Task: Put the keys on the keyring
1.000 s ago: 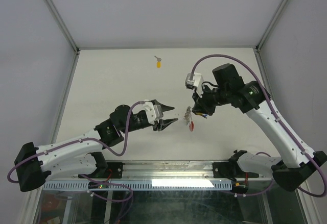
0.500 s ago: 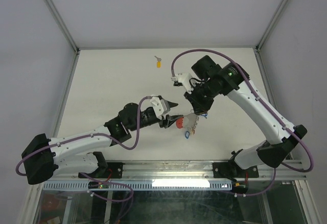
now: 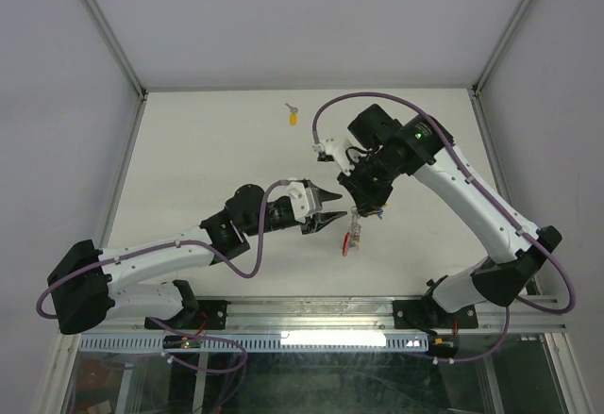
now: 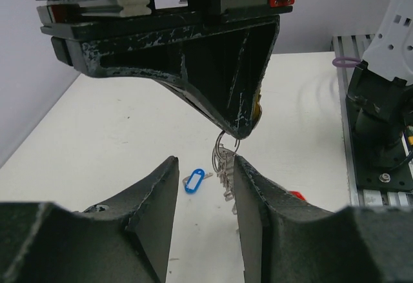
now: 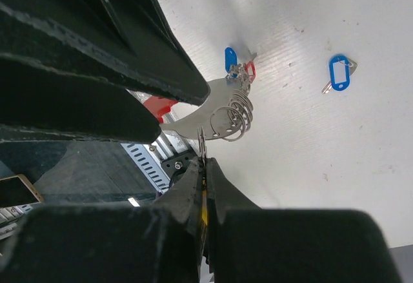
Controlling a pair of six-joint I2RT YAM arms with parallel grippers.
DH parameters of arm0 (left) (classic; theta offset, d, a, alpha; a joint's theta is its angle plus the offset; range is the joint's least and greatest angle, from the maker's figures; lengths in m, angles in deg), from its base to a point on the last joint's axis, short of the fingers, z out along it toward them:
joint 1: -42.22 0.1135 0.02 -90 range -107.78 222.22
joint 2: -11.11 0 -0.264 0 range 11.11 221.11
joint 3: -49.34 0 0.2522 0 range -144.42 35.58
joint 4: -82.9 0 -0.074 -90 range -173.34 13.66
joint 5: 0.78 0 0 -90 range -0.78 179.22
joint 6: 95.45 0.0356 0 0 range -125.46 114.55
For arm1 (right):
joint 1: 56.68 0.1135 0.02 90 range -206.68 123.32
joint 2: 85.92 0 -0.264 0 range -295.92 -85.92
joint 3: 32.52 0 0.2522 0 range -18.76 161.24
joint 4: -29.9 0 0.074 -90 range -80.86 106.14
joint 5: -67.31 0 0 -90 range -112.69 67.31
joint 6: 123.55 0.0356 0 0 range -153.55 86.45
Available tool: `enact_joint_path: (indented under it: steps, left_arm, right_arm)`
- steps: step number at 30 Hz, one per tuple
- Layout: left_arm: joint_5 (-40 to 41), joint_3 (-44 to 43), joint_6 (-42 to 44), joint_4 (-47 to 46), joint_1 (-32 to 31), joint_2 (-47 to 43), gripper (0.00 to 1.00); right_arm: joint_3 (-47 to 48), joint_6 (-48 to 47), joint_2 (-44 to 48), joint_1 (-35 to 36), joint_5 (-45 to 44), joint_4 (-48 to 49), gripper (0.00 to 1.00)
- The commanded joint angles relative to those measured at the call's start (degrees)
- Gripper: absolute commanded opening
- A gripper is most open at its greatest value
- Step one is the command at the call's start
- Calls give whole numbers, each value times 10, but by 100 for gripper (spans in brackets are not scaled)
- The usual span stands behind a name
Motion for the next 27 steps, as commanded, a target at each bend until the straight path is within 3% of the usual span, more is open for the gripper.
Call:
enact_joint_path:
  steps: [1,21,27]
  left_arm:
    - [-25,-30,13,-18,-3,8,38]
    - [-33,-62,10,19,-13,41,32]
    - [-32,-70,21,36,-15,47,22]
  right_arm:
    - [23,10,2,3,4,11,0]
    - [9,13,8,15,25,38,0]
    - [7,13,8,15,30,38,0]
